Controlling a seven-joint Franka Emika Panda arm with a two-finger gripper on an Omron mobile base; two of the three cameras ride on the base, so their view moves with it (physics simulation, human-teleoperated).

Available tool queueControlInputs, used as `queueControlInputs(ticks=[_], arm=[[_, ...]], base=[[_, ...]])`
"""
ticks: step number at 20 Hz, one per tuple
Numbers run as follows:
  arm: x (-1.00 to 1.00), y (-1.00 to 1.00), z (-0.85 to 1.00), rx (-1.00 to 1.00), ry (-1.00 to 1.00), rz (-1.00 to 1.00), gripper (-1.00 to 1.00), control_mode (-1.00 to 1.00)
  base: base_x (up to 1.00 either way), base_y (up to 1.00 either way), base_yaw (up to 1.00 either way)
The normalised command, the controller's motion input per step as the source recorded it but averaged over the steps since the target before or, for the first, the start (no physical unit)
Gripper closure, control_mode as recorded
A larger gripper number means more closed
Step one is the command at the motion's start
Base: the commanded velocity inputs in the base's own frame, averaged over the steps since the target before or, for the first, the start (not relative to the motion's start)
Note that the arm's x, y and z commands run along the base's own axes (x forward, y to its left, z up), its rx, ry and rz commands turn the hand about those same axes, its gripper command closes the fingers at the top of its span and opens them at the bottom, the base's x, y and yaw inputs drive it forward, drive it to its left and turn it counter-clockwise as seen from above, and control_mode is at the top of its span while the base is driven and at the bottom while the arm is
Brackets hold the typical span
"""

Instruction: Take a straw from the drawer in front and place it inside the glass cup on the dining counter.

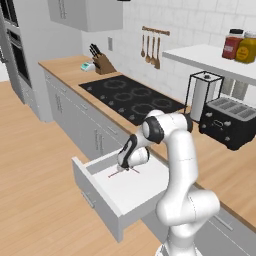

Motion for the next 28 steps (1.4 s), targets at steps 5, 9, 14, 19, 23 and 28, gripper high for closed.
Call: queueControlInputs(ticks=[5, 9, 14, 19, 23, 28], arm=[[-0.24, 0.23, 0.00, 0.00, 0.00, 0.00, 1.00, -1.00], [-0.21, 0.28, 0.01, 0.00, 0.00, -0.01, 1.00, -1.00], [-0.41, 0.05, 0.75, 0.00, -0.08, -0.04, 1.00, -1.00], [-0.56, 0.00, 1.00, 0.04, -0.09, -0.01, 1.00, -1.00], [-0.44, 0.00, 1.00, 0.07, -0.05, 0.00, 1.00, -1.00], [-0.11, 0.00, 1.00, 0.04, -0.02, 0.00, 1.00, -1.00]], base=[[0.00, 0.00, 0.00], [0.00, 0.00, 0.00], [0.00, 0.00, 0.00], [0.00, 0.00, 0.00], [0.00, 0.00, 0.00], [0.00, 0.00, 0.00]])
